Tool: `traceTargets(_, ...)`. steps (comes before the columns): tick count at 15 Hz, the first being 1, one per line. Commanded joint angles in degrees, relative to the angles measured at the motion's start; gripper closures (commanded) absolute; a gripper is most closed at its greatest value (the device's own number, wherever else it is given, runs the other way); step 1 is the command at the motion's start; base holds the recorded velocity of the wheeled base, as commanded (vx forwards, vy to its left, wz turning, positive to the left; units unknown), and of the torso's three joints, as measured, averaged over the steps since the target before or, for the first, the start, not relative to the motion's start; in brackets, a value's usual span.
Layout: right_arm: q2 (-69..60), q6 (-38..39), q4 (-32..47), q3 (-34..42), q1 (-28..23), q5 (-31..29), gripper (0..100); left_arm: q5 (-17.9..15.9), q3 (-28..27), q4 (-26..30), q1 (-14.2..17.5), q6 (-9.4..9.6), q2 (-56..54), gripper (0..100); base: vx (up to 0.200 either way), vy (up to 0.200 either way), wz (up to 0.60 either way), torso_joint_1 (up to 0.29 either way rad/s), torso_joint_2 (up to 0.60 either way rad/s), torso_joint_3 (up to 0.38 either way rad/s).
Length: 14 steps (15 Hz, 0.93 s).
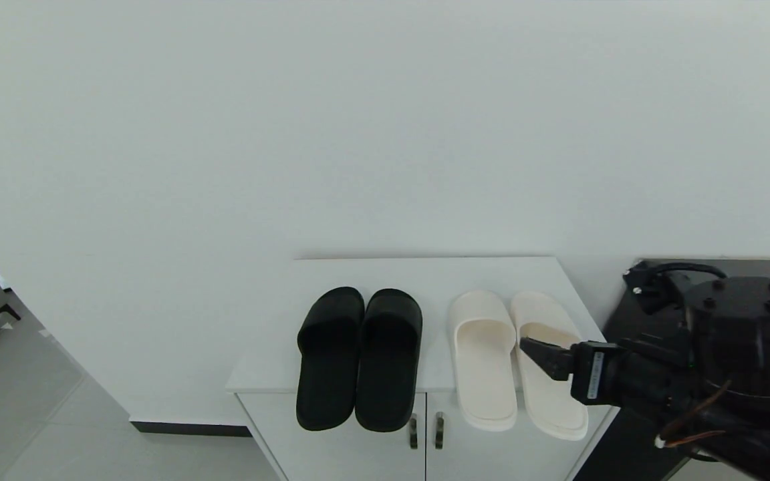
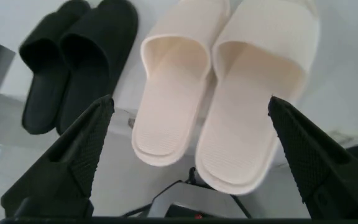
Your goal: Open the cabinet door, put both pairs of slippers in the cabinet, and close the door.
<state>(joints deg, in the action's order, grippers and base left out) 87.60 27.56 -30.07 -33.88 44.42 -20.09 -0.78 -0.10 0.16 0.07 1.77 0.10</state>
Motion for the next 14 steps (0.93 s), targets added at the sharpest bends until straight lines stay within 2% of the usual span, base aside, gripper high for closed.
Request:
traceTargets(1,8.02,-0.23,-0.34,-4.00,2.95,-3.38,0,-0.01,0.01,0.02,0.01,-0.01,-0.01,100,0.000,0.000,0.00,0.000,0.00,0.000)
traceTargets(5,15.41,-2.25,-2.97,-5.94,3.57,-9.00,0,-0.01,0.10,0.02,0.01,-0.19,-0.01,100,0.000,0.000,0.00,0.000,0.00,0.000)
traceTargets(7,19.36,-2.87,-4.47,-7.17,1.98,-10.32,0,-0.01,0.01,0.02,0.01,-0.19,0.08,100,0.000,0.000,0.00,0.000,0.00,0.000)
traceTargets(11,24.37,-4.27,-6.14,-10.77,-0.65,-11.20,0,-0.01,0.01,0.02,0.01,-0.36,-0.01,100,0.000,0.000,0.00,0.000,0.00,0.000)
traceTargets(14,28.24,-8.58,-11.67,-11.65,-3.20,-11.20,0,-0.01,0.01,-0.07,0.10,-0.36,0.08,100,0.000,0.000,0.00,0.000,0.00,0.000)
